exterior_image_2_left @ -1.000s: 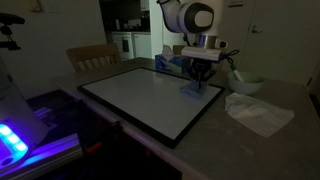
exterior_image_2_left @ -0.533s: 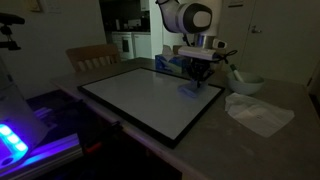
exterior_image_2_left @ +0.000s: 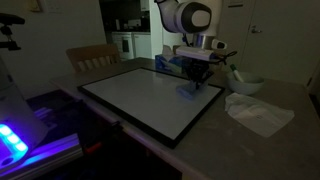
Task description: Use the towel to wipe the whiteboard
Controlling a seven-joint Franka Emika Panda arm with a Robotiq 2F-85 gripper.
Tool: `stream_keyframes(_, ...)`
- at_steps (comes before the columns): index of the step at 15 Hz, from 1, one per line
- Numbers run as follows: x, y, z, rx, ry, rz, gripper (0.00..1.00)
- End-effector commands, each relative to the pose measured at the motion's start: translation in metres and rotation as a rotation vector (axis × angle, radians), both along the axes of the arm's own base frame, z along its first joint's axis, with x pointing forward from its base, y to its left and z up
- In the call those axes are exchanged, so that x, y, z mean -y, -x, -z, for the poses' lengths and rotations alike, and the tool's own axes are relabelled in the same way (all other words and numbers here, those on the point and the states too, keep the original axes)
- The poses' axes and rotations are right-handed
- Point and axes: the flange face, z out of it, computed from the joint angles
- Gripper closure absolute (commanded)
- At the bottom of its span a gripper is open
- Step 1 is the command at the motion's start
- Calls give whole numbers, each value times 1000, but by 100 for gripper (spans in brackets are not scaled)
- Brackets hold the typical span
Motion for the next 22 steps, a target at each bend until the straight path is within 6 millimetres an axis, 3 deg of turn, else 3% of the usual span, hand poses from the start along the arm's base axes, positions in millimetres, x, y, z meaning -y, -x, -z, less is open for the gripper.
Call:
stream_keyframes(1, 2, 3, -1, -3, -1, 4, 88)
stream_keyframes(2, 3, 4, -1, -5, -2, 7, 88)
stream_keyframes(3, 3, 5, -1, -6, -2, 7, 97)
stream_keyframes(7, -13, 21, 17, -10, -10, -33, 97)
stream_keyframes(15, -43, 78, 30, 4, -38, -113, 97)
stream_keyframes(22, -44, 126, 34, 4, -50, -108, 97)
